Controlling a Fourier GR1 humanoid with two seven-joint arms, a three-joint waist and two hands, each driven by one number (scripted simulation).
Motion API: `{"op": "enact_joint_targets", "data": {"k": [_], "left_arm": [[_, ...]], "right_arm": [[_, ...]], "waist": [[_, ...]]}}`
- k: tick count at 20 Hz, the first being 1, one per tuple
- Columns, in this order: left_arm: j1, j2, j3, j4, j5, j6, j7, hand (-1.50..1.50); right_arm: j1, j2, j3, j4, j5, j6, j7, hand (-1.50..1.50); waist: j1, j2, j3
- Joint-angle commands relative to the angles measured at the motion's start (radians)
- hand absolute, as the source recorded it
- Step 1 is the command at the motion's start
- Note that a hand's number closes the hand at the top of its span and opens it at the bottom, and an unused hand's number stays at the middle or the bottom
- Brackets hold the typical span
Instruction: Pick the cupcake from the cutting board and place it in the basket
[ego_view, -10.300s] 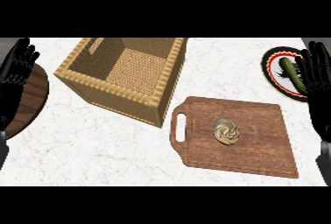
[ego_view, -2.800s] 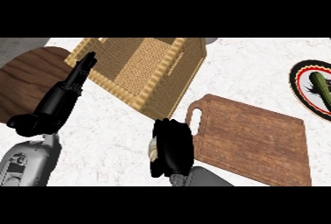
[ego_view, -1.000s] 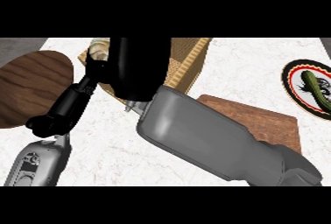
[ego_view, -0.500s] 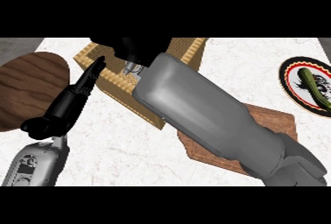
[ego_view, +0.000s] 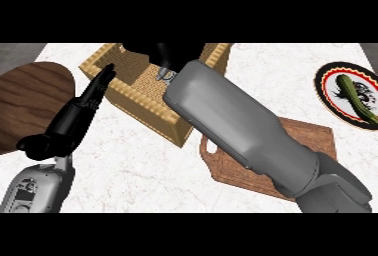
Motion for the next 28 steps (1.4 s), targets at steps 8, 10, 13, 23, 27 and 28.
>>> {"op": "enact_joint_targets", "data": {"k": [8, 10, 13, 23, 27, 28], "left_arm": [[0.003, 0.007, 0.022, 0.035, 0.014, -0.009, 0.060, 0.00], [0.050, -0.010, 0.002, 0.010, 0.013, -0.007, 0.060, 0.00], [0.064, 0.003, 0.024, 0.036, 0.004, -0.008, 0.005, 0.00], [0.069, -0.001, 0.024, 0.019, 0.001, -0.010, 0.028, 0.00], [0.088, -0.018, 0.011, 0.029, -0.022, 0.004, -0.004, 0.00], [0.038, -0.018, 0.018, 0.054, -0.012, 0.001, 0.023, 0.00]], "right_arm": [[0.016, 0.011, 0.049, 0.148, 0.120, -0.265, 0.200, 1.50], [0.041, 0.011, -0.014, 0.128, 0.122, -0.327, 0.185, 1.50], [0.037, 0.011, -0.039, 0.177, 0.093, -0.336, 0.121, -1.50], [0.010, 0.011, -0.008, 0.155, 0.069, -0.418, 0.090, -1.50], [-0.023, 0.011, -0.100, 0.150, 0.050, -0.481, 0.074, -1.50], [-0.023, 0.011, -0.117, 0.149, 0.050, -0.518, 0.084, -1.50]], "waist": [[-0.025, 0.004, -0.004], [-0.033, 0.000, -0.002], [-0.026, 0.008, -0.003], [-0.033, -0.001, -0.002], [-0.048, -0.003, -0.002], [-0.053, 0.000, -0.002]]}}
